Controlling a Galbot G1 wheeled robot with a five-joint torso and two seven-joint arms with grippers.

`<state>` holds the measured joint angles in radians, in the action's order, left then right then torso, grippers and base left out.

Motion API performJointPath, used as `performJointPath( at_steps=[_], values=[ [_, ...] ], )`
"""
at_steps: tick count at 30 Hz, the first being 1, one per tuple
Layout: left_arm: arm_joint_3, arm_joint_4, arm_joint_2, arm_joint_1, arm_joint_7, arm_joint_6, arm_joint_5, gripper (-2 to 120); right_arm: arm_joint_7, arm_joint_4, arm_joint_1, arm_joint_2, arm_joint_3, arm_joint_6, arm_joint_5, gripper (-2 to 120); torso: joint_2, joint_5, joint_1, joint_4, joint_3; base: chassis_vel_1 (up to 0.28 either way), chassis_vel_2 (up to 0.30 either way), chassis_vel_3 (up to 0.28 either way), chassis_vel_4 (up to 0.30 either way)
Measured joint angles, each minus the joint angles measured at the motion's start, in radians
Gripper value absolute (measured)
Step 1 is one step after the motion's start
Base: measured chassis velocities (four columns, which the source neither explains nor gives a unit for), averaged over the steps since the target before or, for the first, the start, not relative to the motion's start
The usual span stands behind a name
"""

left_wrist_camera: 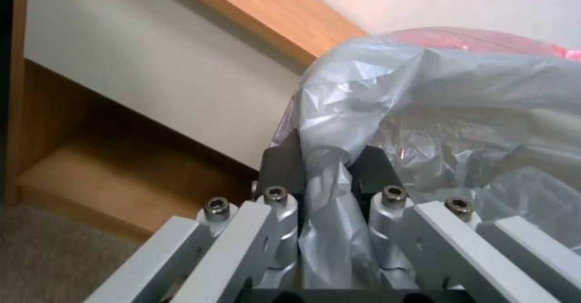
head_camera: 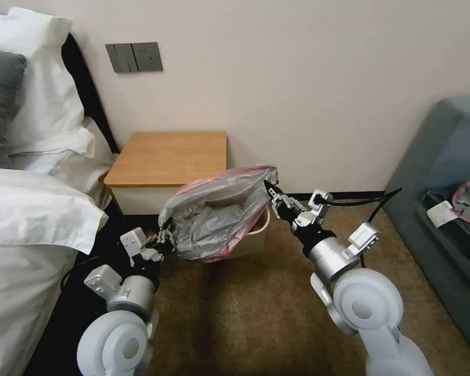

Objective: Pick up the garbage bag from the table and place it over the trash can.

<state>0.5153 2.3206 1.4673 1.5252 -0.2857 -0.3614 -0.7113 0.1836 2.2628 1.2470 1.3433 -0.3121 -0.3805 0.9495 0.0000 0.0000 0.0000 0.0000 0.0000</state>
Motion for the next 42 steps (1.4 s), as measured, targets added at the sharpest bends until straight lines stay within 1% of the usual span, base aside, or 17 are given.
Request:
performJointPath(
  at_steps=[6,11,24,28,29,31,32,34,36,37,40,42],
  values=[
    [0.003,0.000,-0.001,-0.006,-0.005,0.000,-0.002,11,-0.006,0.008,0.012,-0.002,0.003,-0.003,-0.020,0,0.000,0.0000,0.000,0.0001,0.000,0.000,0.000,0.000,0.000],
    [0.007,0.002,0.002,-0.009,-0.008,-0.001,-0.010,11,-0.024,0.013,0.042,-0.009,0.001,-0.004,-0.069,0,0.000,0.0000,0.000,-0.0001,0.000,0.000,0.000,0.000,0.000],
    [0.012,0.012,0.008,-0.018,-0.015,-0.003,-0.044,11,-0.058,0.036,0.101,-0.042,-0.050,0.001,-0.124,0,0.000,0.0000,0.000,0.0000,0.000,0.000,0.000,0.000,0.000],
    [0.009,0.030,0.013,-0.016,-0.026,-0.023,-0.101,11,-0.075,0.007,0.104,-0.044,-0.060,0.015,-0.168,0,0.000,0.0001,0.000,-0.0001,0.000,0.000,0.000,0.000,0.000],
    [0.009,0.030,0.013,-0.016,-0.026,-0.023,-0.101,11,-0.075,0.007,0.104,-0.044,-0.060,0.015,-0.168,0,0.000,0.0001,0.000,-0.0001,0.000,0.000,0.000,0.000,0.000],
    [0.007,0.044,0.013,-0.008,-0.035,-0.049,-0.157,11,-0.086,-0.022,0.093,-0.055,-0.067,0.028,-0.201,0,0.000,0.0001,0.000,0.0000,0.000,0.000,0.000,0.000,0.000],
    [0.007,0.044,0.013,-0.008,-0.035,-0.049,-0.157,11,-0.086,-0.022,0.093,-0.055,-0.067,0.028,-0.201,0,0.000,0.0001,0.000,0.0000,0.000,0.000,0.000,0.000,0.000],
    [0.006,0.052,0.012,0.000,-0.043,-0.076,-0.204,11,-0.093,-0.049,0.079,-0.069,-0.073,0.046,-0.234,0,0.000,0.0001,0.000,0.0000,0.000,0.000,0.000,0.000,0.000],
    [0.003,0.053,0.010,0.006,-0.043,-0.101,-0.225,11,-0.112,-0.081,0.061,-0.089,-0.075,0.079,-0.294,0,0.000,0.0000,0.000,0.0000,0.000,0.000,0.000,0.000,0.000],
    [0.003,0.053,0.010,0.006,-0.043,-0.101,-0.225,11,-0.112,-0.081,0.061,-0.089,-0.075,0.079,-0.294,0,0.000,0.0000,0.000,0.0000,0.000,0.000,0.000,0.000,0.000],
    [0.000,0.058,0.006,0.008,-0.045,-0.117,-0.249,11,-0.137,-0.118,0.041,-0.118,-0.074,0.110,-0.382,0,0.000,0.0001,0.000,0.0001,0.000,0.000,0.000,0.000,0.000],
    [-0.002,0.060,0.007,0.007,-0.048,-0.119,-0.255,11,-0.141,-0.122,0.040,-0.124,-0.071,0.111,-0.399,0,0.000,0.0001,0.000,0.0001,0.000,0.000,0.000,0.000,0.000]
  ],
)
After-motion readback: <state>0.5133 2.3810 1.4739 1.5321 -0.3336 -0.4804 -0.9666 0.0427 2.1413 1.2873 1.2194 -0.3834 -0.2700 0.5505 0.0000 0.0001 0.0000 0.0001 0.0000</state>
